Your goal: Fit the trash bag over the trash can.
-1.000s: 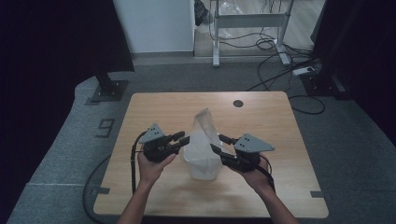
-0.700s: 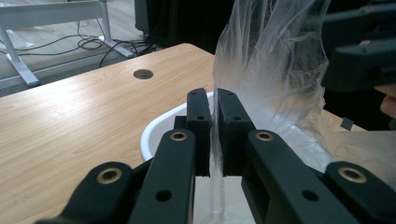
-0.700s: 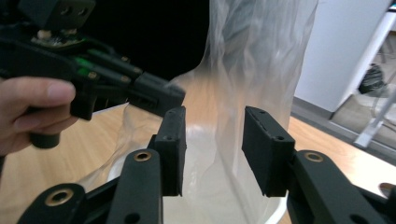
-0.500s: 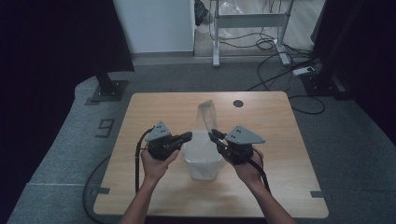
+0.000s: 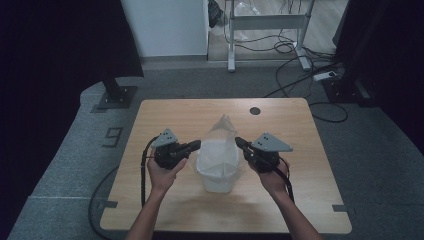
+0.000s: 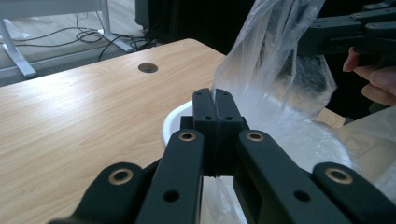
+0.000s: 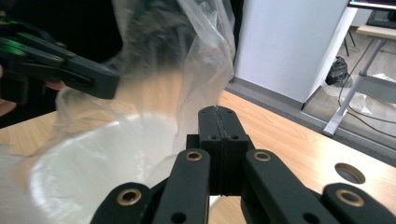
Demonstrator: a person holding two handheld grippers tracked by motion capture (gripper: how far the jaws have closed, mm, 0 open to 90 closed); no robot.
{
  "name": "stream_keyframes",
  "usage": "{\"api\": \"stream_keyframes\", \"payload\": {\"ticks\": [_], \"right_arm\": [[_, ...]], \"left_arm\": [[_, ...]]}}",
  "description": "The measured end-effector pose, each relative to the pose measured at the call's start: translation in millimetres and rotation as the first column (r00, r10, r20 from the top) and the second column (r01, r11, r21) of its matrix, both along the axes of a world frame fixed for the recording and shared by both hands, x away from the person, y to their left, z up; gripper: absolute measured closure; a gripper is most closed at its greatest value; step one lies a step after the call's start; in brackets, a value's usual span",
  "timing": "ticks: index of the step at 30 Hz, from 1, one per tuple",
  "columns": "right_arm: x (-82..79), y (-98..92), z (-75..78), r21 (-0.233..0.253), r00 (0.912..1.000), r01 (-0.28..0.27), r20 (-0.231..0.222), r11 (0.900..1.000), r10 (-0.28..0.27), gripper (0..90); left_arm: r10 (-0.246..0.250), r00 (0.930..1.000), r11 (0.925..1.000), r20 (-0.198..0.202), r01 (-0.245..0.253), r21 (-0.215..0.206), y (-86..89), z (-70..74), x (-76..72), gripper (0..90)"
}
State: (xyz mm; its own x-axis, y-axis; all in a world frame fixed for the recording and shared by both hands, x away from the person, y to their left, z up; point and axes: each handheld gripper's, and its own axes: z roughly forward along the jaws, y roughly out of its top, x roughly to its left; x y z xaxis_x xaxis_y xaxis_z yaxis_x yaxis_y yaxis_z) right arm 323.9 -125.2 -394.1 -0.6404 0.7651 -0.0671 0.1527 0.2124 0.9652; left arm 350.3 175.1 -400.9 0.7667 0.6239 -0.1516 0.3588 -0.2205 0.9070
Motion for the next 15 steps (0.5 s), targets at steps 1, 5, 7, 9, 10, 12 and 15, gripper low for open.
{"api": "stream_keyframes", "payload": {"ticks": [1, 5, 7, 9, 10, 12, 15], "right_arm": [[1.6, -1.5, -1.4, 0.002, 1.0000, 0.005, -0.003, 1.000, -0.005, 89.5], [7.5, -7.9, -7.5, 0.019, 0.9999, 0.003, -0.014, 1.000, -0.003, 89.5], [9.5, -9.9, -9.6, 0.024, 0.9998, 0.007, -0.019, 1.000, -0.007, 89.5], [10.9, -11.3, -11.8, 0.025, 0.9998, 0.005, -0.018, 1.000, -0.005, 89.5], [11.2, -11.5, -12.5, 0.023, 0.9998, 0.006, -0.018, 1.000, -0.005, 89.5], [11.9, -12.5, -14.1, 0.022, 0.9998, 0.007, -0.019, 1.000, -0.006, 89.5], [14.5, -15.4, -16.3, 0.023, 0.9996, 0.016, -0.023, 1.000, -0.016, 89.5]], "left_arm": [[-0.004, 1.0000, 1.0000, -0.004, 0.004, 0.001, 0.6, -0.2, 0.8, 90.0], [-0.011, 0.9999, 0.9999, 0.001, 0.011, 0.010, 2.6, -2.0, 2.5, 90.0], [-0.010, 0.9999, 0.9999, 0.011, 0.010, 0.013, 3.0, -3.6, 2.5, 90.0], [-0.005, 0.9999, 1.0000, 0.012, 0.005, 0.008, 3.7, -5.4, 3.1, 90.0], [0.000, 0.9999, 1.0000, 0.013, 0.000, 0.006, 4.4, -6.8, 3.6, 90.0], [0.010, 0.9998, 1.0000, 0.015, -0.010, -0.001, 6.1, -8.6, 4.7, 90.0], [0.010, 0.9999, 0.9997, -0.001, -0.010, -0.020, 8.8, -10.2, 8.0, 90.0]]}}
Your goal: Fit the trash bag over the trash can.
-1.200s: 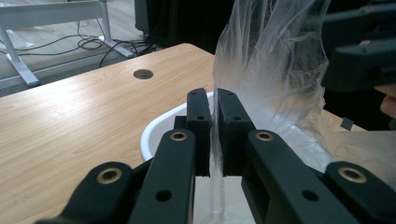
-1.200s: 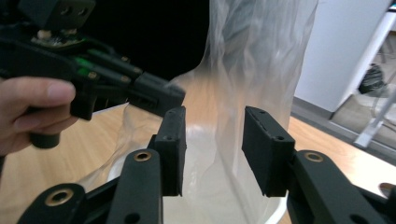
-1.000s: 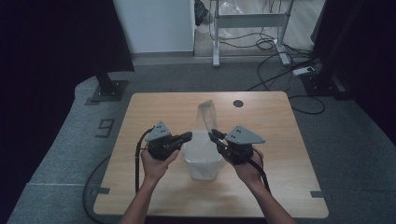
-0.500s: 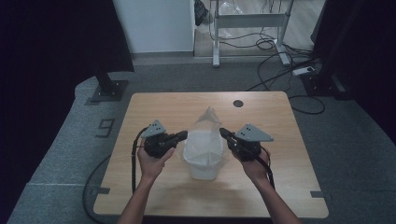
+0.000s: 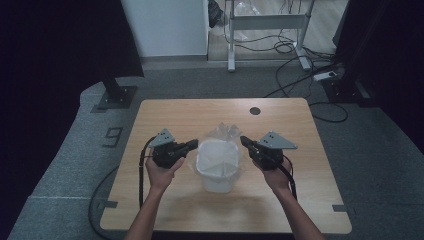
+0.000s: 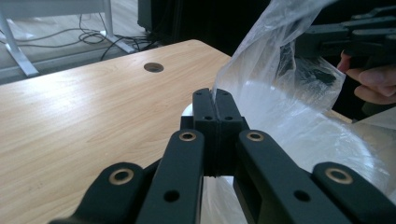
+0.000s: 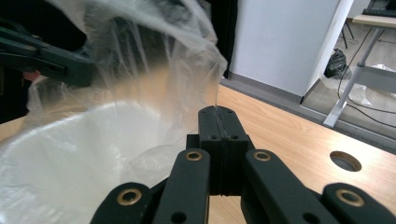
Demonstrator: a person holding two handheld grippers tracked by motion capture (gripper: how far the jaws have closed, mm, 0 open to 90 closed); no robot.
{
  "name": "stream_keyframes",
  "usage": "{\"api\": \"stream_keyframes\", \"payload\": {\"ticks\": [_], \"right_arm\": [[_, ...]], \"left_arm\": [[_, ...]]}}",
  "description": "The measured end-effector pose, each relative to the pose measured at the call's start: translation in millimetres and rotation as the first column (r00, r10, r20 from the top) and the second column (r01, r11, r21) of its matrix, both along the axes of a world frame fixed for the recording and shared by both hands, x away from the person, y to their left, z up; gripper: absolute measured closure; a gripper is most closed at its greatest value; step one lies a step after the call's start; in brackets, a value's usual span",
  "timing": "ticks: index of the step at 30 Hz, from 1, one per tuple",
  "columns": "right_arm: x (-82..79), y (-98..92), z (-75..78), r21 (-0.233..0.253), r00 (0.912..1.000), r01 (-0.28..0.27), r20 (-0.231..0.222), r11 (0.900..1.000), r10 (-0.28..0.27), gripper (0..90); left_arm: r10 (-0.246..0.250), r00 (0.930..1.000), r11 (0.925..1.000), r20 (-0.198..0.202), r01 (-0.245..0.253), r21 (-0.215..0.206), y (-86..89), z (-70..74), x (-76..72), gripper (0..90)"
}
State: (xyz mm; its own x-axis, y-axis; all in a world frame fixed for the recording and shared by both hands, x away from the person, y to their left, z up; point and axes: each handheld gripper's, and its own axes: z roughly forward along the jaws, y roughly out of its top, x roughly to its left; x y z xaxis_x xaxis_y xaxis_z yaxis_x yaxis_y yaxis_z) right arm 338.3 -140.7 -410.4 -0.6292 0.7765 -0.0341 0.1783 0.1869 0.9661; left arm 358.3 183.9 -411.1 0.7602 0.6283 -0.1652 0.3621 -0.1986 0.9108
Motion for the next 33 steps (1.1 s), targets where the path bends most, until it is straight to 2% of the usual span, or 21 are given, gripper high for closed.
{"api": "stream_keyframes", "payload": {"ticks": [8, 19, 27, 33], "right_arm": [[14.3, -5.0, -15.7, -0.008, 0.9985, 0.032, -0.044, 0.999, -0.032, 89.5], [24.8, -6.1, -29.5, -0.008, 0.9955, 0.043, -0.083, 0.999, -0.044, 89.5], [31.7, -4.7, -38.0, -0.029, 0.9921, 0.045, -0.116, 0.999, -0.049, 89.5], [32.0, -3.3, -46.8, -0.046, 0.9903, 0.040, -0.131, 0.998, -0.046, 89.5]], "left_arm": [[0.021, 0.9974, 0.9997, -0.068, -0.022, -0.009, 6.1, -12.0, 14.9, 90.0], [0.040, 0.9918, 0.9990, -0.121, -0.042, -0.014, 10.2, -23.5, 24.9, 90.0], [0.048, 0.9859, 0.9987, -0.160, -0.050, -0.008, 10.8, -30.4, 30.0, 90.0], [0.046, 0.9843, 0.9989, -0.170, -0.047, 0.000, 12.9, -35.2, 28.1, 90.0]]}}
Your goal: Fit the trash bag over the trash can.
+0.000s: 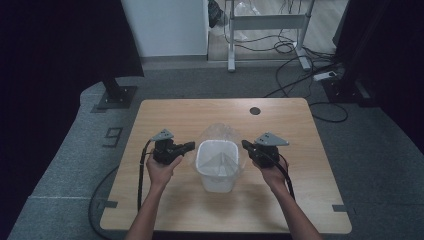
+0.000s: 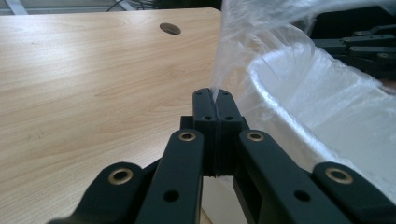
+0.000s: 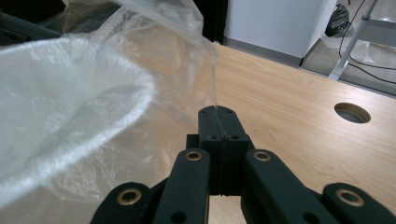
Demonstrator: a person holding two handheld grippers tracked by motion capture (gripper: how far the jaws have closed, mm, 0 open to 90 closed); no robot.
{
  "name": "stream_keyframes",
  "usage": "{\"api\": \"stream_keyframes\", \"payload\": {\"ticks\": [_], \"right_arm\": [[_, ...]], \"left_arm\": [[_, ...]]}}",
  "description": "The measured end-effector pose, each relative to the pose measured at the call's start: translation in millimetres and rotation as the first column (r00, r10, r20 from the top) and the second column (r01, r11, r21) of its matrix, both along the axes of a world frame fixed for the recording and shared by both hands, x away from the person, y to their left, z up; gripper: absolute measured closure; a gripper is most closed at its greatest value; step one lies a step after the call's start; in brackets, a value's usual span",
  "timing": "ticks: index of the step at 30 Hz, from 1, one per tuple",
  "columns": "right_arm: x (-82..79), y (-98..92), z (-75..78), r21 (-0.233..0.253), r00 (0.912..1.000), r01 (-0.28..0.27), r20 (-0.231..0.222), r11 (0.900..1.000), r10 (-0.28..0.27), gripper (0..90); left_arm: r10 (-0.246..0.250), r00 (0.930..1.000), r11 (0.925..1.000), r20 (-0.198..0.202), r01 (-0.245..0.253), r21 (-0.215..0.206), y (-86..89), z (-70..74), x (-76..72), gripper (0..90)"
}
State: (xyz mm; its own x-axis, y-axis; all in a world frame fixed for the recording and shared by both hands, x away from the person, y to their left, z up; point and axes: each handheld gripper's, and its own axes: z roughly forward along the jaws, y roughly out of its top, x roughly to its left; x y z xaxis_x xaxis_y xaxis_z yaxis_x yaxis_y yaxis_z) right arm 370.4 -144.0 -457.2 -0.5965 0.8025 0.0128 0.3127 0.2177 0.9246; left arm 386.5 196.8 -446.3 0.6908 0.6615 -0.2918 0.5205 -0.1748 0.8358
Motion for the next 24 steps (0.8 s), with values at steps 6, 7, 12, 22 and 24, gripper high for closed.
{"api": "stream_keyframes", "payload": {"ticks": [6, 7, 12, 22, 24], "right_arm": [[-3.5, -1.1, -3.1, -0.009, 0.9999, 0.008, 0.011, 1.000, -0.008, 89.5], [-4.4, -1.2, -3.4, -0.010, 0.9998, 0.011, 0.013, 1.000, -0.011, 89.5], [-7.1, -1.7, -3.3, -0.007, 0.9993, 0.021, 0.031, 1.000, -0.021, 87.3], [-15.7, -4.5, 6.5, 0.024, 0.9975, 0.021, 0.066, 0.999, -0.022, 64.5], [-16.9, -4.1, 8.1, 0.028, 0.9974, 0.017, 0.069, 0.999, -0.019, 64.0]], "left_arm": [[-0.001, 1.0000, 1.0000, 0.008, 0.001, -0.004, 3.4, -1.8, -5.8, 90.0], [-0.002, 1.0000, 1.0000, 0.007, 0.002, -0.006, 3.6, -2.1, -6.6, 90.0], [0.004, 0.9993, 1.0000, 0.038, -0.004, -0.003, 3.5, 0.6, -10.6, 83.4], [0.052, 0.9801, 0.9980, 0.192, -0.058, 0.026, -0.2, 23.6, -25.3, 40.6], [0.046, 0.9767, 0.9978, 0.209, -0.055, 0.038, -2.0, 27.2, -26.5, 38.6]]}}
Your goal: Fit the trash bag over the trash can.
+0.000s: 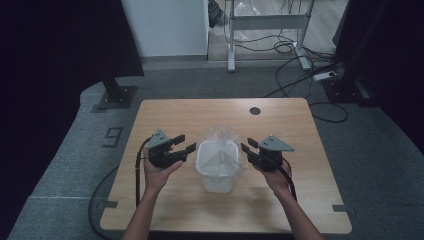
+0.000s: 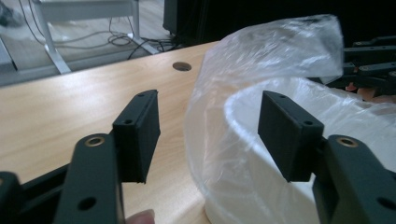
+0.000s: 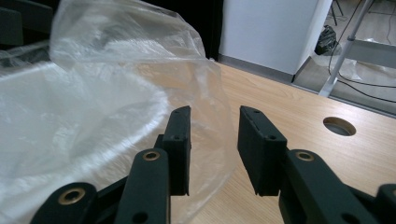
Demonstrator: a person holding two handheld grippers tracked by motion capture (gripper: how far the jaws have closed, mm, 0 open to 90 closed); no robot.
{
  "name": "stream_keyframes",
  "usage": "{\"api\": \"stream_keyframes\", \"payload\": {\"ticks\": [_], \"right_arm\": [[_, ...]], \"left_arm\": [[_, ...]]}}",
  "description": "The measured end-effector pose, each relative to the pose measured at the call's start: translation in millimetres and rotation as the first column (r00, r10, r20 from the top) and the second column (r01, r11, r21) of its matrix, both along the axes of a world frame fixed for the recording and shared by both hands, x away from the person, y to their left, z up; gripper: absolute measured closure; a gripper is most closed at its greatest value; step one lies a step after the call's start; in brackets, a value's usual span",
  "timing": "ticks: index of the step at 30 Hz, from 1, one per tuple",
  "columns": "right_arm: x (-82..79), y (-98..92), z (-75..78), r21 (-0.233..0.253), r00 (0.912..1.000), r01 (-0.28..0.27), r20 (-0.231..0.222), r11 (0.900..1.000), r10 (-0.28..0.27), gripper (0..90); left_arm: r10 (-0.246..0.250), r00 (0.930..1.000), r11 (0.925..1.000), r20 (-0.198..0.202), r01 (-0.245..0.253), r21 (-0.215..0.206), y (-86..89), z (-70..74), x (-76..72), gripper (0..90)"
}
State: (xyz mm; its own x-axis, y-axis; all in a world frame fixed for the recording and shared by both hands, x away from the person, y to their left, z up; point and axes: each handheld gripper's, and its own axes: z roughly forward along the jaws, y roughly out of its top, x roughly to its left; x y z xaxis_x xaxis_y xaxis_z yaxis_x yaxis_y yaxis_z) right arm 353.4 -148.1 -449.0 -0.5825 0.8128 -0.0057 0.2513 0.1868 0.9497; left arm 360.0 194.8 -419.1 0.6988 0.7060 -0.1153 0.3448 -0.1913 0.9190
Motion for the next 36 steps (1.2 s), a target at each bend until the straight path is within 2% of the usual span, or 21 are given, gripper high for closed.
{"api": "stream_keyframes", "payload": {"ticks": [2, 6, 7, 9, 11, 16, 20, 24, 26, 29, 30, 32, 36], "right_arm": [[-1.3, 0.4, 1.9, 0.005, 1.0000, 0.002, 0.001, 1.000, -0.002, 61.7], [-4.3, -0.4, 5.3, 0.019, 1.0000, 0.001, 0.004, 1.000, -0.001, 58.6], [-9.1, -2.8, 9.1, 0.035, 0.9999, -0.004, 0.012, 0.999, 0.003, 56.5], [-10.9, -3.8, 10.4, 0.040, 0.9999, -0.006, 0.014, 0.999, 0.005, 55.9], [-21.6, -9.5, 17.5, 0.065, 0.9988, -0.038, 0.033, 0.997, 0.036, 53.6], [-40.4, -15.4, 29.2, 0.088, 0.9935, -0.102, 0.060, 0.991, 0.097, 49.8], [-56.8, -15.3, 37.8, 0.111, 0.9823, -0.180, 0.070, 0.977, 0.173, 47.0], [-72.3, -7.7, 43.2, 0.147, 0.9541, -0.299, 0.060, 0.943, 0.293, 41.4], [-78.5, -2.6, 45.1, 0.154, 0.9417, -0.336, 0.062, 0.929, 0.331, 39.3], [-82.7, 7.1, 47.4, 0.133, 0.9316, -0.363, 0.061, 0.922, 0.358, 37.3], [-82.7, 7.1, 47.4, 0.133, 0.9316, -0.363, 0.061, 0.922, 0.358, 37.3], [-79.1, 17.2, 47.7, 0.101, 0.9304, -0.366, 0.051, 0.925, 0.363, 36.4], [-69.4, 26.4, 45.9, 0.090, 0.9313, -0.364, 0.043, 0.927, 0.362, 40.1]], "left_arm": [[-0.013, 0.9998, 0.9998, 0.012, 0.013, 0.013, -2.9, 3.3, 1.2, 37.3], [-0.024, 0.9997, 0.9992, 0.004, 0.024, 0.031, -7.2, 5.2, 5.8, 35.7], [-0.039, 0.9991, 0.9988, -0.017, 0.040, 0.027, -8.6, 4.6, 12.0, 35.0], [-0.043, 0.9989, 0.9988, -0.021, 0.043, 0.024, -8.9, 4.0, 14.8, 35.0], [-0.070, 0.9971, 0.9973, -0.030, 0.071, 0.020, -9.1, 3.1, 22.3, 34.9], [-0.105, 0.9935, 0.9940, -0.044, 0.107, 0.025, -12.8, 2.7, 27.8, 34.5], [-0.104, 0.9929, 0.9940, -0.057, 0.106, 0.027, -14.0, 1.1, 28.5, 35.3], [-0.085, 0.9935, 0.9956, -0.076, 0.088, 0.032, -14.1, -1.6, 29.0, 41.4], [-0.085, 0.9932, 0.9957, -0.080, 0.087, 0.030, -14.4, -2.5, 29.2, 42.8], [-0.075, 0.9938, 0.9960, -0.083, 0.079, 0.042, -16.6, -4.1, 28.8, 45.0], [-0.075, 0.9938, 0.9960, -0.083, 0.079, 0.042, -16.6, -4.1, 28.8, 45.6], [-0.074, 0.9937, 0.9963, -0.085, 0.077, 0.037, -17.6, -5.0, 28.6, 47.4], [-0.069, 0.9941, 0.9962, -0.084, 0.073, 0.047, -18.4, -5.1, 27.8, 49.9]]}}
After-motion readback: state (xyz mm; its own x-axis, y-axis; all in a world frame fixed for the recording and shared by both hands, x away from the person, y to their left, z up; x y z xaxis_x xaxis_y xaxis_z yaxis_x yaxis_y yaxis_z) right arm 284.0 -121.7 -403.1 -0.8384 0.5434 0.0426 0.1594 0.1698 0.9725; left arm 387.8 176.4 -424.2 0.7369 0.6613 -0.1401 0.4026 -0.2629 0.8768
